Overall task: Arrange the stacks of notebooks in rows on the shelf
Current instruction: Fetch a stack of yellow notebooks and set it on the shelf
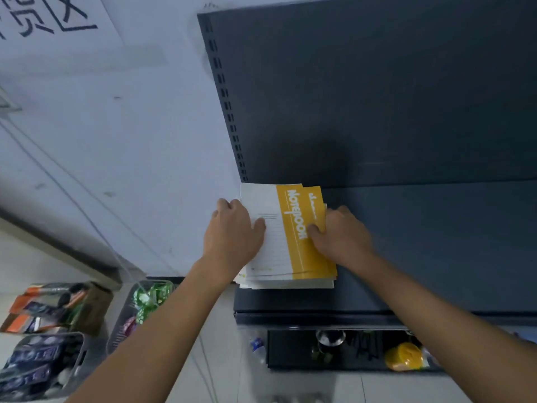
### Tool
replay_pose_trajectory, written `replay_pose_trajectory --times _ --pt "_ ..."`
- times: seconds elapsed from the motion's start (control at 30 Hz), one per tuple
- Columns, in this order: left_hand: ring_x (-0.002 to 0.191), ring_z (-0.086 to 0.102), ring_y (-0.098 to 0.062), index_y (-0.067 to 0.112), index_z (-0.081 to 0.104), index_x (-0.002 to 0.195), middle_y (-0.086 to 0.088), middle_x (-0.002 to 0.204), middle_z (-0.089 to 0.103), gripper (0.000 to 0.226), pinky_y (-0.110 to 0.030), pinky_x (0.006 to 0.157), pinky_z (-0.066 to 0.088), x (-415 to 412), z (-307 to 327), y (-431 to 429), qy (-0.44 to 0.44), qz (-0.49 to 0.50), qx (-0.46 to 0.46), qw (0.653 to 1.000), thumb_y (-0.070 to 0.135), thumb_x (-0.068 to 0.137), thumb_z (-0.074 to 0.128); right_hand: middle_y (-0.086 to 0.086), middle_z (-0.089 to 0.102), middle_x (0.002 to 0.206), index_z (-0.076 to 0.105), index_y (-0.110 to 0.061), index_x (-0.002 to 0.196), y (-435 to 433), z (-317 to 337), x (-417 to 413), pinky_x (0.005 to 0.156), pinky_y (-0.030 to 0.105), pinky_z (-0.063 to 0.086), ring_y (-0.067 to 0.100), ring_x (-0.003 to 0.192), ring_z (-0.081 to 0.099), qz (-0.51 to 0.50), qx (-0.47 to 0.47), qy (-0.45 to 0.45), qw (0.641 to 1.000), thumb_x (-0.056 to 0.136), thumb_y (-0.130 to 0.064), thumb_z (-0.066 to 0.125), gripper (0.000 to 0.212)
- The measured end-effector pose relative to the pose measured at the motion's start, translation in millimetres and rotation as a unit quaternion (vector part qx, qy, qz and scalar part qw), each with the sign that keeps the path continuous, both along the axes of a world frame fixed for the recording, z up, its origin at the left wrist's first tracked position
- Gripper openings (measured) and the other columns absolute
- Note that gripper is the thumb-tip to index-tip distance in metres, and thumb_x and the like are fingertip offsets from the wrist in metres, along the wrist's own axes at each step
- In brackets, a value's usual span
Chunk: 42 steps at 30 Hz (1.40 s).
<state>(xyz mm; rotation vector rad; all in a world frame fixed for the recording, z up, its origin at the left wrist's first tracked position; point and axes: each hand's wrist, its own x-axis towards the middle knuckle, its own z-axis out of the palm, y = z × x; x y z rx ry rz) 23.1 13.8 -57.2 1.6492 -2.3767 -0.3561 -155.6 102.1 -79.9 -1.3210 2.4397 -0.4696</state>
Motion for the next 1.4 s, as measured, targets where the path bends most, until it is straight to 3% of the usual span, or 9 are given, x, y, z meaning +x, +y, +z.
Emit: replay_pose_trajectory --times 0.13,0.23,0.37,0.53,0.7,0.83,1.1,1.23,1.4 --pt "0.082 0.046 -0.022 0.006 0.047 0.105 -0.005 0.102 0.043 0.031 -0.032 0.070 0.036 1.8 -0.4 -1.7 0.034 0.004 0.027 0.999 0.036 0.097 0.053 0.006 0.046 0.114 0.057 -0.013 0.111 5.2 -3.1 14.1 0.071 0.034 0.039 0.025 0.106 0.051 -0.001 -0.020 0.043 0.999 0.098 -0.047 0.045 0.038" --pt "0.077 0.046 -0.019 0.011 0.040 0.097 -0.002 0.093 0.047 0.022 -0.031 0.068 0.034 2.9 3.1 -4.0 0.047 0.008 0.039 0.998 0.029 0.095 0.054 0.010 0.042 0.125 0.051 -0.011 0.127 9.5 -3.9 26.4 0.082 0.037 0.046 0.026 0.123 0.038 0.020 0.002 0.104 0.994 0.100 -0.053 0.036 0.052" --pt "0.065 0.043 -0.008 0.014 0.041 0.098 0.008 0.079 0.043 0.019 -0.023 0.051 0.030 10.1 4.6 -6.6 0.065 0.021 0.045 0.997 0.025 0.095 0.056 0.014 0.040 0.137 0.051 -0.013 0.133 8.5 -2.6 45.1 0.103 0.040 0.038 0.030 0.129 0.032 0.054 0.007 0.187 0.981 0.099 -0.064 0.027 0.066" --pt "0.068 0.052 -0.011 0.011 0.051 0.101 0.003 0.089 0.058 0.020 -0.022 0.049 0.034 20.4 6.4 -13.3 0.092 0.048 0.088 0.991 0.027 0.093 0.060 0.012 0.039 0.138 0.047 -0.015 0.139 5.0 -2.1 58.3 0.105 0.040 0.035 0.028 0.129 0.032 0.055 0.006 0.163 0.985 0.097 -0.069 0.023 0.073" --pt "0.062 0.062 -0.011 0.014 0.060 0.077 0.004 0.074 0.066 0.018 -0.020 0.044 0.038 23.1 7.1 -19.1 0.163 0.069 0.160 0.971 0.025 0.090 0.062 0.007 0.042 0.124 0.057 -0.013 0.114 8.5 -5.0 51.0 0.100 0.037 0.038 0.024 0.118 0.035 0.011 -0.043 0.052 0.998 0.098 -0.057 0.038 0.051" --pt "0.066 0.064 -0.012 0.013 0.061 0.089 0.003 0.082 0.066 0.017 -0.020 0.044 0.039 18.9 12.2 -19.2 0.193 0.070 0.165 0.965 0.028 0.095 0.054 0.007 0.044 0.117 0.057 -0.013 0.096 5.0 -1.1 43.4 0.096 0.039 0.039 0.027 0.116 0.037 -0.023 -0.036 -0.024 0.999 0.096 -0.053 0.045 0.041" --pt "0.084 0.062 -0.013 0.021 0.044 0.116 0.009 0.101 0.059 0.015 -0.024 0.055 0.044 12.5 14.6 -18.1 0.222 -0.007 0.163 0.961 0.025 0.102 0.041 0.009 0.044 0.137 0.049 -0.012 0.135 1.6 4.0 41.2 0.103 0.043 0.038 0.028 0.133 0.033 -0.066 -0.051 -0.107 0.991 0.090 -0.068 0.051 0.071" --pt "0.085 0.066 -0.012 0.022 0.048 0.119 0.008 0.104 0.063 0.021 -0.025 0.057 0.050 7.1 10.1 -17.5 0.272 -0.007 0.187 0.944 0.031 0.100 0.053 0.002 0.057 0.125 0.046 -0.016 0.127 4.7 9.8 36.3 0.091 0.041 0.052 0.022 0.117 0.055 -0.137 -0.122 -0.232 0.955 0.082 -0.062 0.069 0.068" --pt "0.080 0.058 -0.006 0.023 0.040 0.115 0.012 0.099 0.056 0.035 -0.020 0.051 0.041 -6.1 5.7 -3.9 0.247 -0.030 0.152 0.956 0.032 0.093 0.065 -0.005 0.064 0.100 0.054 -0.024 0.102 24.2 18.0 18.9 0.076 0.034 0.056 0.013 0.093 0.064 -0.172 -0.177 -0.219 0.944 0.082 -0.040 0.080 0.037"
